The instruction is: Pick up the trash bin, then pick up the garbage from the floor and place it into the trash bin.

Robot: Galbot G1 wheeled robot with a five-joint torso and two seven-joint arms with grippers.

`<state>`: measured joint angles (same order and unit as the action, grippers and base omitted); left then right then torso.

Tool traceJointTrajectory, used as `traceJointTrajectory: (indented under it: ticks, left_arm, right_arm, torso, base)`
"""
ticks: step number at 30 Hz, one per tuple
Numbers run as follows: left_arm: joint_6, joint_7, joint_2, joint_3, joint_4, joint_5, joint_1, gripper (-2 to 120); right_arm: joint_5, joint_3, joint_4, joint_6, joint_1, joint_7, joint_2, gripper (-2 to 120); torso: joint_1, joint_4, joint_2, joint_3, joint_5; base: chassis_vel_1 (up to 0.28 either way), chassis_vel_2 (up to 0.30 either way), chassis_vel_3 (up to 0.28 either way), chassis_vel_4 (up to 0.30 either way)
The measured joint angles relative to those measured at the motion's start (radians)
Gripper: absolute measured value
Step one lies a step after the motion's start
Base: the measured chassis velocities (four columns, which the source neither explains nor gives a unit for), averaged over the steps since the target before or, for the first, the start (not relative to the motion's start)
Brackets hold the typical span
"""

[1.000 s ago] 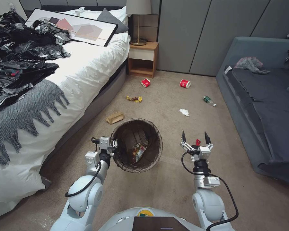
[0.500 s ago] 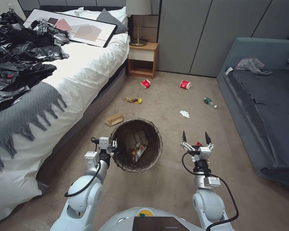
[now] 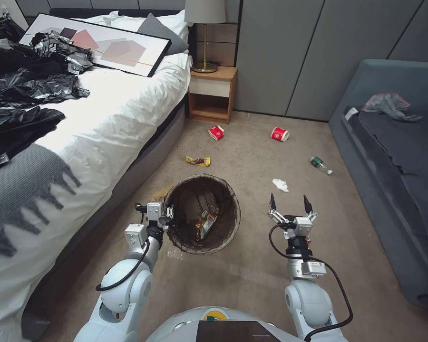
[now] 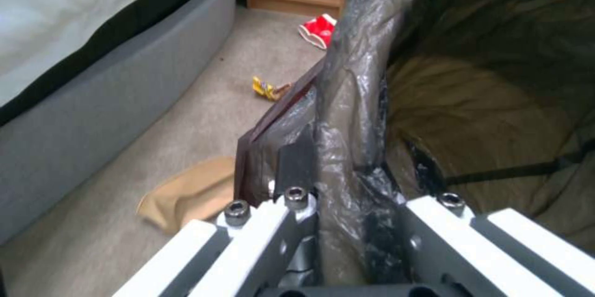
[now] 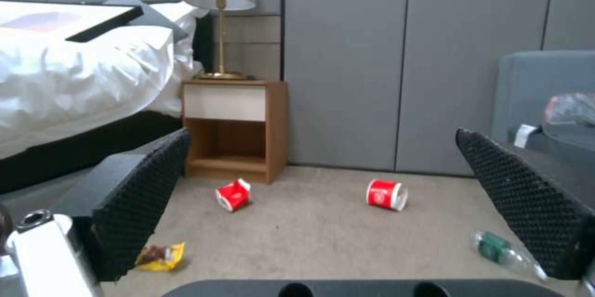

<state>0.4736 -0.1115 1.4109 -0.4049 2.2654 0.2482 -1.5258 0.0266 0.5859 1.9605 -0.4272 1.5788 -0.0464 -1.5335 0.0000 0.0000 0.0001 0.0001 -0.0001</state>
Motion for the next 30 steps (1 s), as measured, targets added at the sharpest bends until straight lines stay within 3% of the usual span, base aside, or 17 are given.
traceJointTrajectory:
  ticks: [7, 21, 26, 28, 29, 30]
  left_arm:
    - [-0.001, 0.0, 0.0, 0.0, -0.004, 0.0, 0.002, 0]
    - [-0.002, 0.0, 0.0, 0.0, -0.007, -0.001, 0.001, 0]
    - [-0.002, 0.0, -0.001, 0.0, -0.003, -0.001, -0.001, 0]
    - [-0.002, 0.0, -0.001, 0.001, -0.003, -0.001, -0.001, 0]
    - [-0.002, 0.0, -0.002, 0.001, -0.003, -0.001, -0.001, 0]
    - [-0.002, 0.0, -0.002, 0.001, -0.003, -0.001, -0.001, 0]
  right_arm:
    - [0.0, 0.0, -0.005, -0.001, -0.003, 0.0, -0.001, 100]
    - [-0.011, 0.007, -0.015, -0.017, -0.014, 0.009, 0.002, 100]
    - [-0.054, 0.028, -0.024, -0.019, -0.034, -0.031, 0.004, 100]
    - [-0.085, 0.04, -0.02, 0.032, -0.033, -0.075, 0.009, 100]
    - [-0.103, 0.047, 0.005, 0.132, -0.015, -0.12, 0.014, 100]
    - [-0.103, 0.047, 0.005, 0.132, -0.015, -0.12, 0.014, 100]
  torso:
    - [0.0, 0.0, 0.0, 0.0, 0.0001]
    - [0.0, -0.0002, 0.0, 0.0, 0.0001]
    - [0.0, 0.0002, 0.0, 0.0, 0.0001]
    - [0.0, 0.0001, 0.0, 0.0, 0.0002]
    - [0.0, -0.0001, 0.0, 0.0, 0.0001]
    - [0.0, -0.0001, 0.0, 0.0, 0.0001]
  base:
    - [-0.139, 0.155, 0.154, -0.133]
    - [0.013, 0.0, -0.017, 0.001]
    - [0.0, 0.0, 0.0, 0.0]
    - [0.0, 0.0, 0.0, 0.0]
    - [0.0, 0.0, 0.0, 0.0]
    - [0.0, 0.0, 0.0, 0.0]
